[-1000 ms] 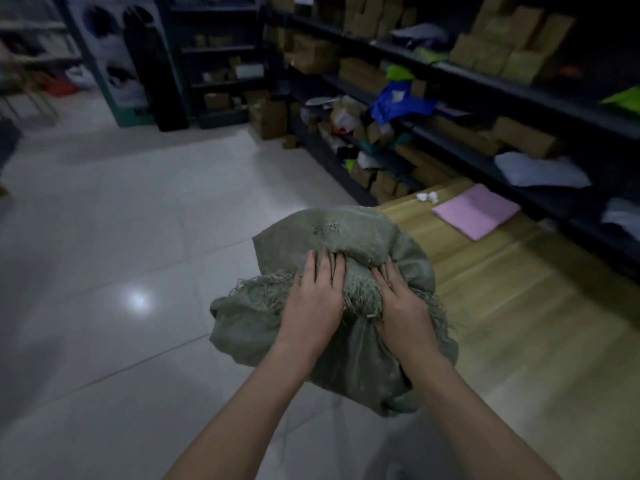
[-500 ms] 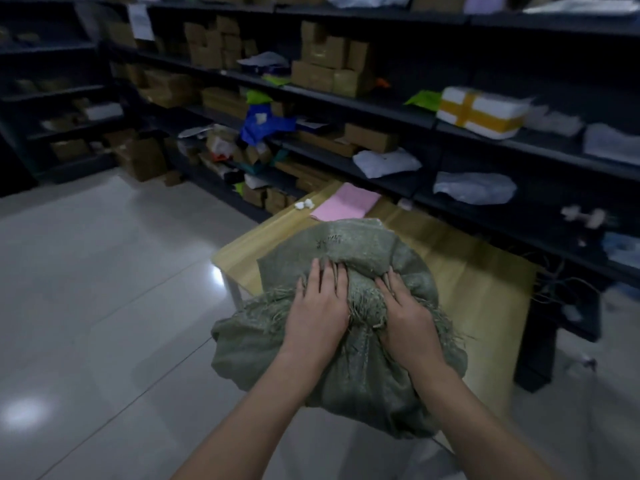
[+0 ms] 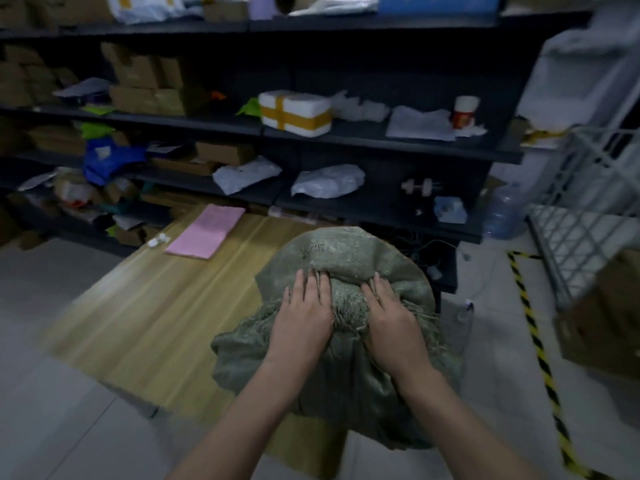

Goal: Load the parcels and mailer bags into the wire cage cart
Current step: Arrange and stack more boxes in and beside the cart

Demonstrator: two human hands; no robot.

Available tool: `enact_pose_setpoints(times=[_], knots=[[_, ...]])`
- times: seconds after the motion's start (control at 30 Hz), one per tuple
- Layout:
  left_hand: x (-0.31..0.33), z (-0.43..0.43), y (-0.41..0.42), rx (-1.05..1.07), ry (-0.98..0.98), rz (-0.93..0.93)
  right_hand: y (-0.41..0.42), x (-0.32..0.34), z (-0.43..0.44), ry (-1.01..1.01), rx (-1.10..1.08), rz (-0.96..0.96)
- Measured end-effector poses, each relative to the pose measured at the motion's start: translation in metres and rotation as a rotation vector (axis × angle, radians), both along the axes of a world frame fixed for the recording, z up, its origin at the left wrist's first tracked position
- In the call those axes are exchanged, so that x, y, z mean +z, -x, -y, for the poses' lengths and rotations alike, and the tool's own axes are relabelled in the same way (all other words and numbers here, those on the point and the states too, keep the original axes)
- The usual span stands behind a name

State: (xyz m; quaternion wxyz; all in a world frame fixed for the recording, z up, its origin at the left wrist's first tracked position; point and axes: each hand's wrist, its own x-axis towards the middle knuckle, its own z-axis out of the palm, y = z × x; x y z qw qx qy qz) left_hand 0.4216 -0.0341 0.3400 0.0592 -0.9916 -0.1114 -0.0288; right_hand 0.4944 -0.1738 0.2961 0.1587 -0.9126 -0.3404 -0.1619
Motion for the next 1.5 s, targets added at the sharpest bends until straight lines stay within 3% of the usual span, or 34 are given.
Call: enact_pose_setpoints(times=[0.6, 0.73, 0.83, 1.2, 1.5], knots=[[-0.015, 0.193, -0.243, -0.511, 0.078, -0.026, -0.168, -0.003, 0.21, 0.115, -0.55, -0.109], [-0.03, 0.227, -0.304, -0.6, 0.165, -0.069, -0.212, -0.013, 0.246, 0.141, -0.654, -0.143], [-0.051, 0.257, -0.356, -0.714, 0.263, 0.003, -0.246, -0.023, 0.274, 0.177, -0.721, -0.163], [-0.056, 0.379, -0.48, -1.03, 0.137, -0.073, -0.32, -0.034, 0.388, 0.178, -0.954, -0.24], [-0.038, 0.518, -0.521, -1.297, 0.015, -0.06, -0.328, -0.028, 0.5, 0.002, -1.209, -0.228]])
